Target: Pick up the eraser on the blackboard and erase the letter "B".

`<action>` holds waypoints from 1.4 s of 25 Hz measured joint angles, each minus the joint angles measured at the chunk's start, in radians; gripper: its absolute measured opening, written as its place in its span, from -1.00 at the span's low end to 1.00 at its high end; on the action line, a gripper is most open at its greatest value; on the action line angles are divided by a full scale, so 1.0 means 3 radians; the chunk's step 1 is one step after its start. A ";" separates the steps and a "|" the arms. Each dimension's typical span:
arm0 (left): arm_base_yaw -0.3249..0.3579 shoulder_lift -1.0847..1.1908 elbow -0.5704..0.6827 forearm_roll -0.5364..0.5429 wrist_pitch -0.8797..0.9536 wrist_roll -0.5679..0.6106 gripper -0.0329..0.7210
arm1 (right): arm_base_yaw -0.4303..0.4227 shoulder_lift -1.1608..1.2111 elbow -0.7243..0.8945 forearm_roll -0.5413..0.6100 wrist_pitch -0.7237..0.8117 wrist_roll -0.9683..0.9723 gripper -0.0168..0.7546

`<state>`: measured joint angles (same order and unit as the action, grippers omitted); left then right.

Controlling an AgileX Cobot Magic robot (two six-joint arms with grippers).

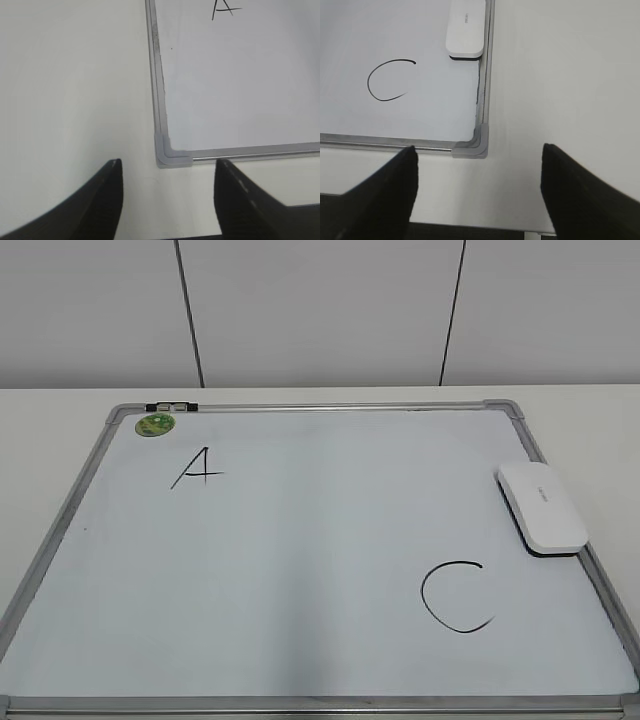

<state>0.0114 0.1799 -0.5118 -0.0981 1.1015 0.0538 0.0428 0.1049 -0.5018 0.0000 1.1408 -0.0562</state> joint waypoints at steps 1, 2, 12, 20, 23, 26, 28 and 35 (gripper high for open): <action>0.0000 -0.0019 0.0000 0.0000 0.0000 0.0000 0.20 | 0.0000 -0.0007 0.0000 0.0000 0.0000 0.0000 0.56; 0.0000 -0.0039 0.0000 0.0000 0.0000 0.0000 0.20 | 0.0000 -0.0036 0.0000 0.0000 0.0000 0.0000 0.56; 0.0000 -0.0562 0.0000 -0.0012 0.0009 -0.0005 0.20 | 0.0000 -0.0406 0.0000 0.0000 0.0000 0.0002 0.56; 0.0008 -0.0562 0.0001 -0.0018 0.0015 -0.0005 0.20 | 0.0000 -0.0411 0.0000 0.0000 0.0000 0.0002 0.56; 0.0008 -0.0562 0.0001 -0.0018 0.0015 -0.0005 0.20 | 0.0000 -0.0411 0.0000 0.0000 0.0000 0.0002 0.56; 0.0008 -0.0562 0.0001 -0.0018 0.0015 -0.0005 0.20 | 0.0000 -0.0411 0.0000 0.0000 0.0000 0.0002 0.56; 0.0008 -0.0562 0.0001 -0.0018 0.0015 -0.0005 0.20 | 0.0000 -0.0411 0.0000 0.0000 0.0000 0.0002 0.56; 0.0008 -0.0562 0.0001 -0.0018 0.0015 -0.0005 0.20 | 0.0000 -0.0411 0.0000 0.0000 0.0000 0.0002 0.56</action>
<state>0.0138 0.0114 -0.5115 -0.1034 1.1060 0.0523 0.0428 -0.0185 -0.5018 0.0000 1.1408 -0.0555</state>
